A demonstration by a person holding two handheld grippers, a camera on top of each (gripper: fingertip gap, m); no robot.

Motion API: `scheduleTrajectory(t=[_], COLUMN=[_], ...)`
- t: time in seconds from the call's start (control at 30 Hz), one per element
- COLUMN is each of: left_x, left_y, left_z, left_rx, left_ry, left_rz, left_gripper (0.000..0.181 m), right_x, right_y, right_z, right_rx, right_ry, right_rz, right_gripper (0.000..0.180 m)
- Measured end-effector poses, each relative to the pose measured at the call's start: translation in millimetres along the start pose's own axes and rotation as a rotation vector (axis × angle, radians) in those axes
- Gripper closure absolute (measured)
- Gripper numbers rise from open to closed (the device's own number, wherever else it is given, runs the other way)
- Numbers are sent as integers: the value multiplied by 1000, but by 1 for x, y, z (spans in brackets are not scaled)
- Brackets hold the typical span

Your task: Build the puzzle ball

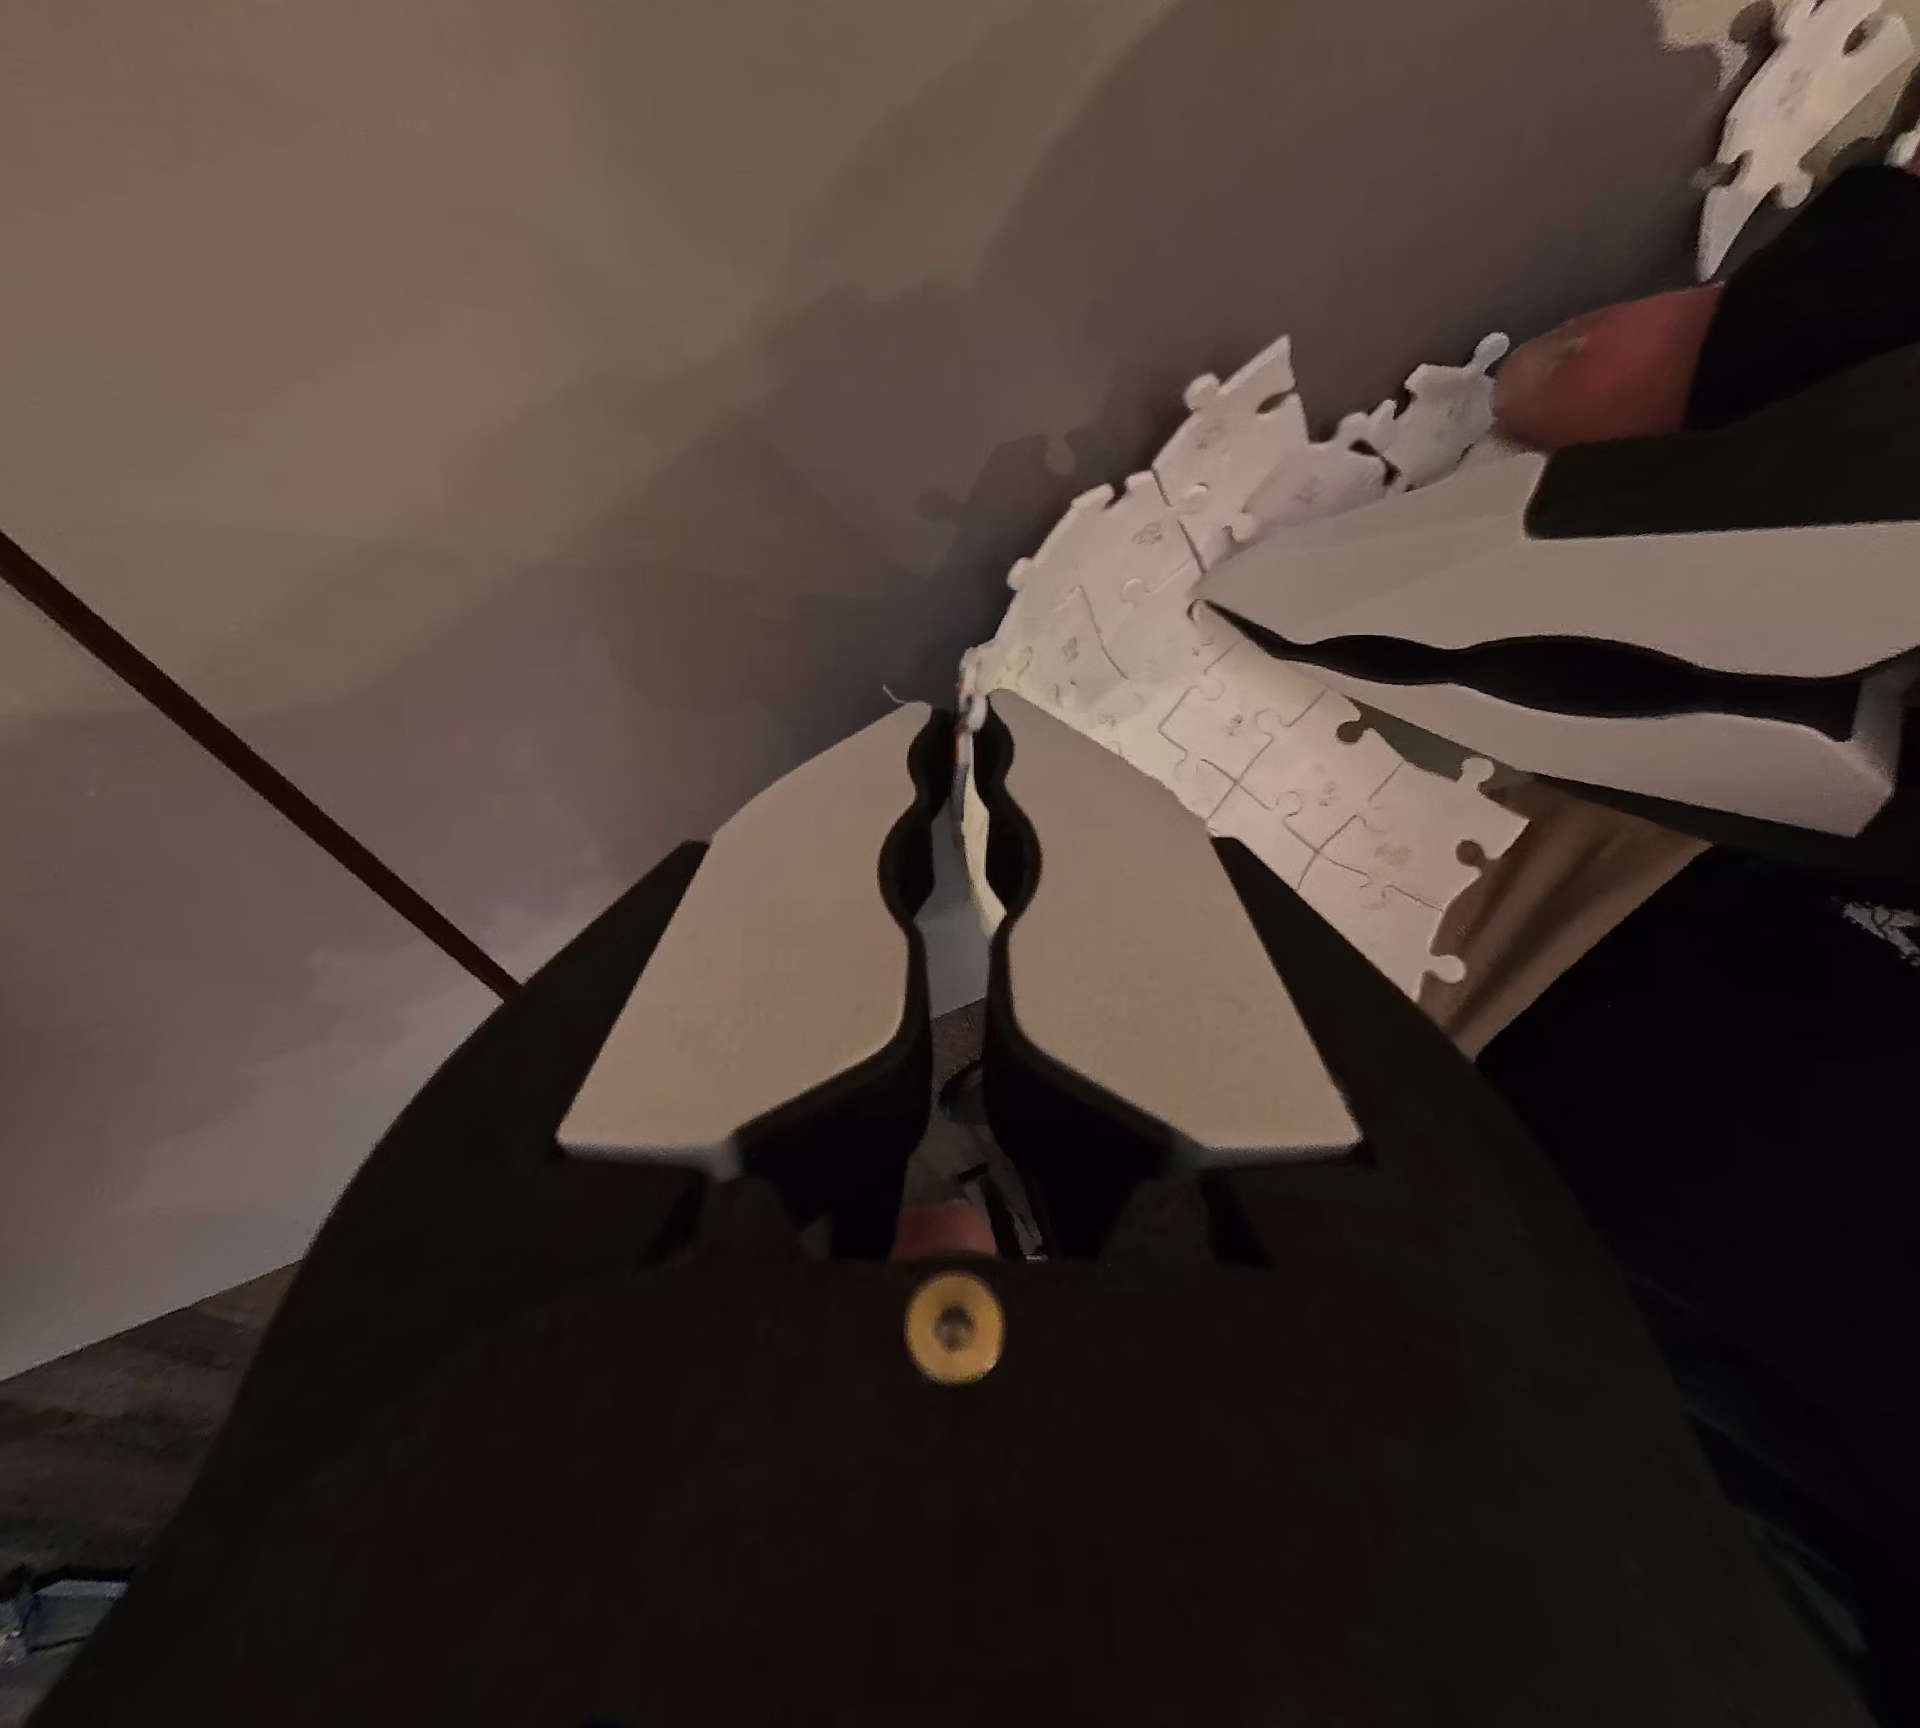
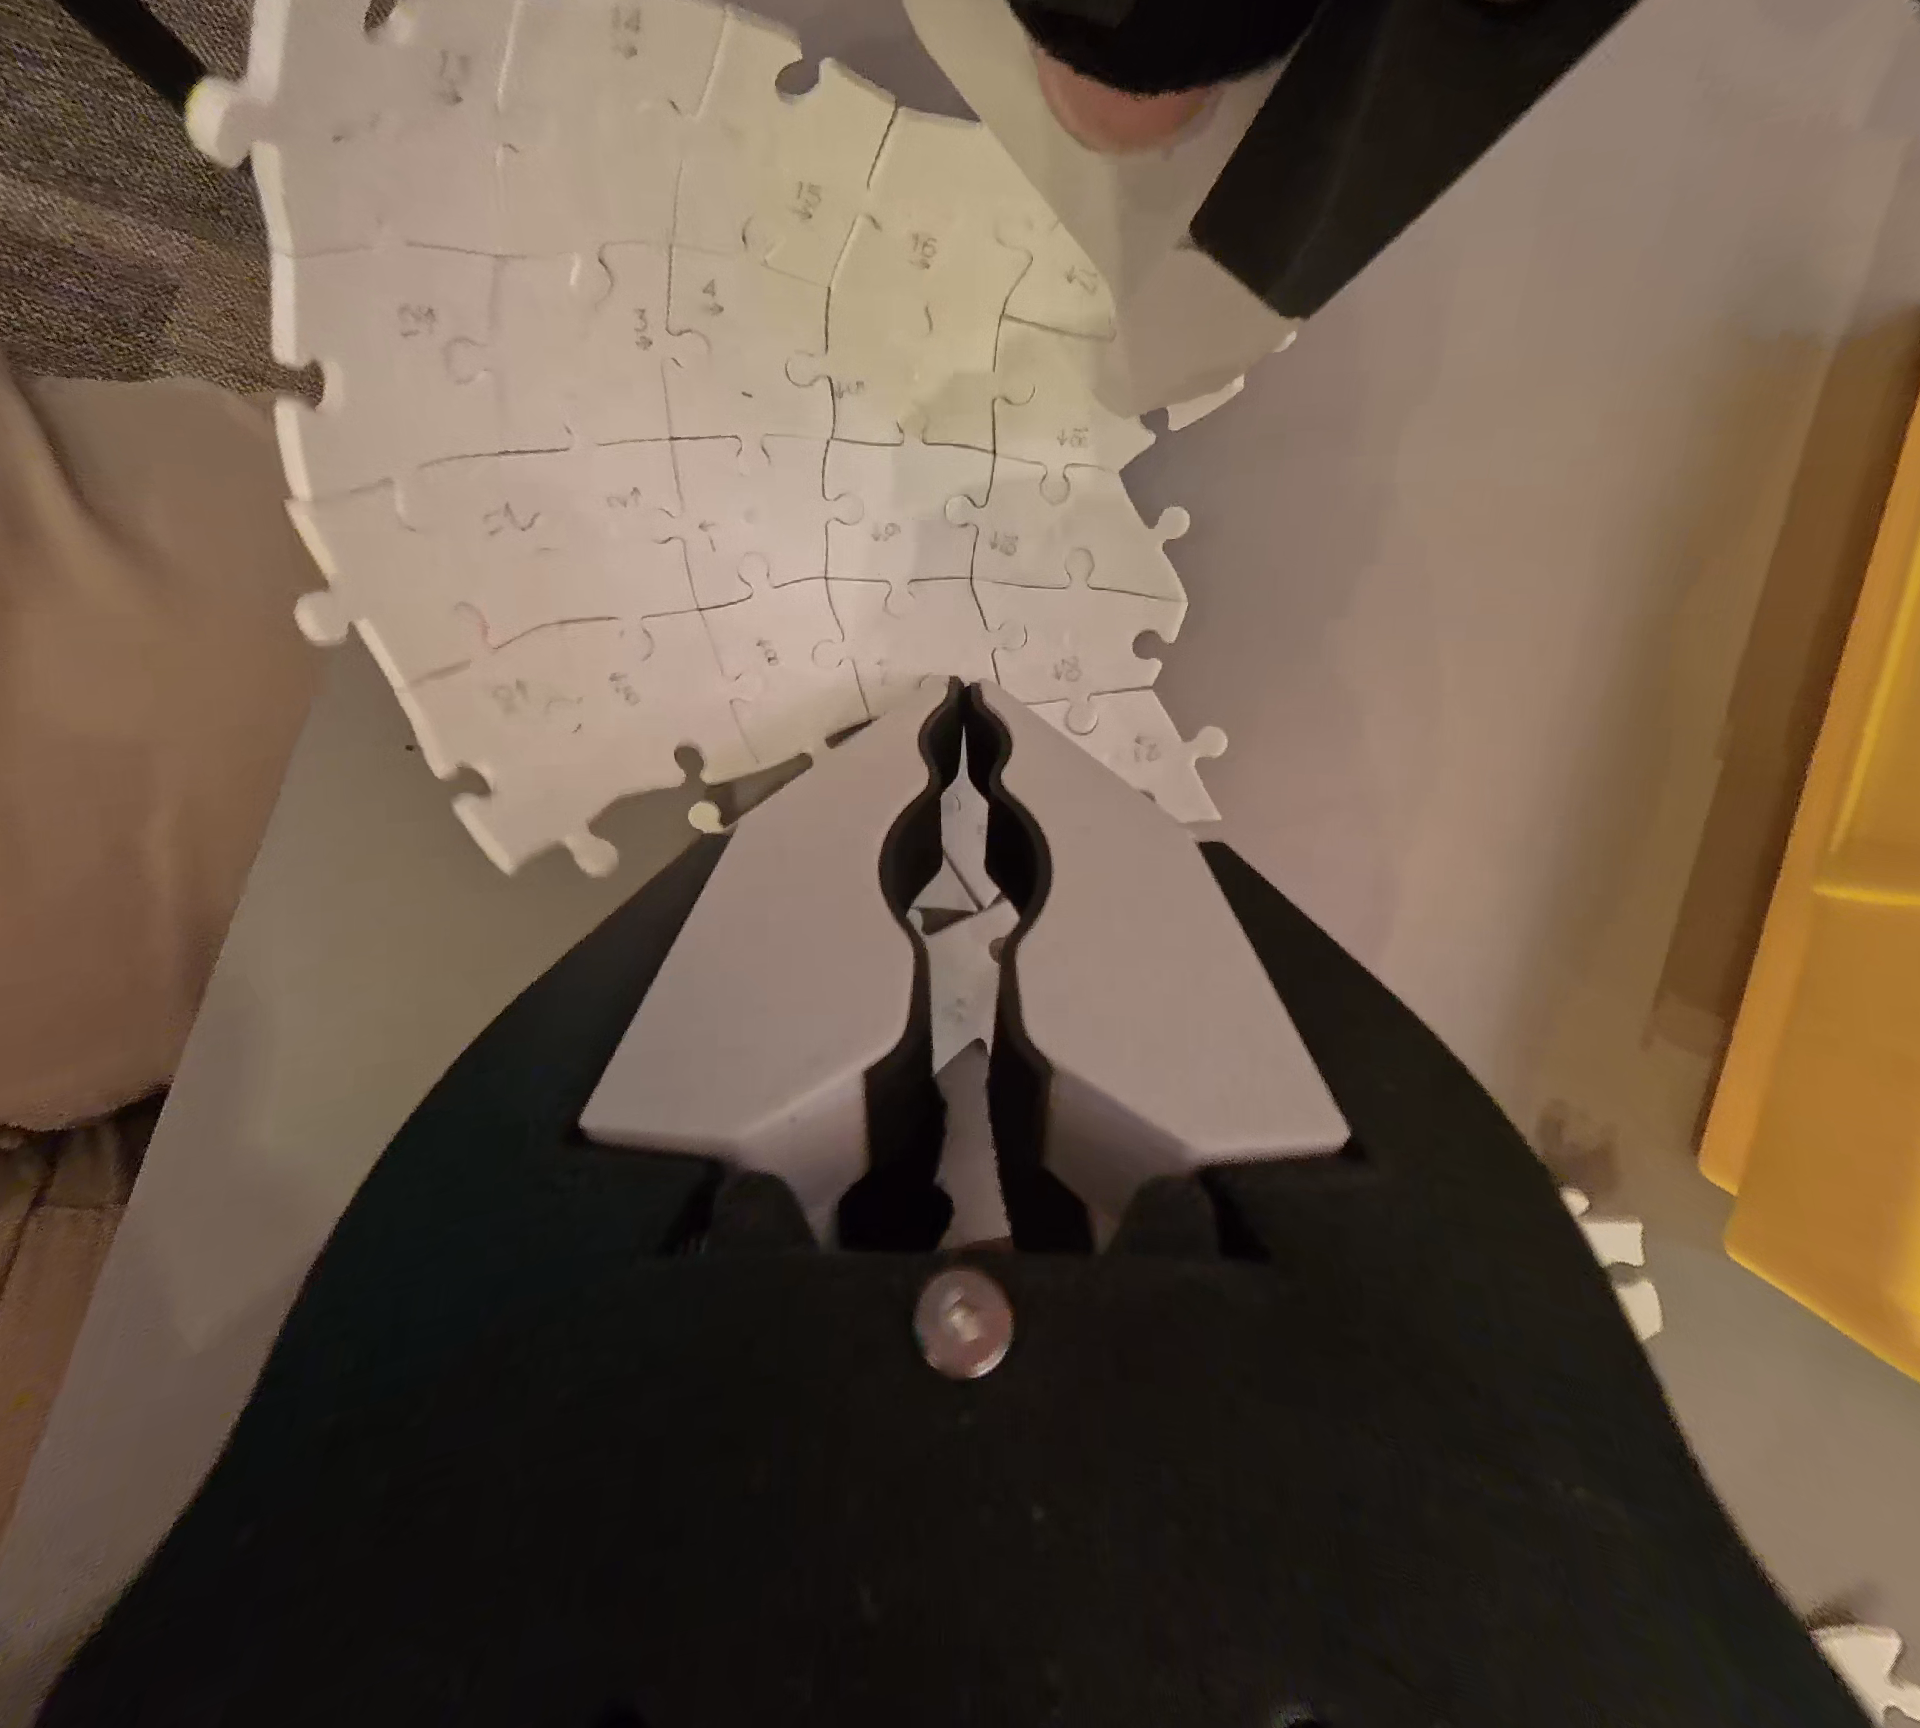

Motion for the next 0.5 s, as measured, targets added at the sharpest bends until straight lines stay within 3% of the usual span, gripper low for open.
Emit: scheduleTrajectory(t=[0.5], left_x=[-6], left_y=[-2], left_z=[-1], left_rx=[-4], left_ry=[16], left_rz=[-34], left_gripper=[177], right_x=[6], right_y=[3], right_z=[-1], right_rx=[5], right_ry=[-94], right_rz=[62], right_gripper=[180])
Point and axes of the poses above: each gripper's, where its closed fingertips meet, y out along the fingers, z out of its underside, x = y × z across the jaws, the point moved 10 cm from there along -y, back along the fingers, and after that the axes turned 13 degrees about y, right-handed, at the moved point
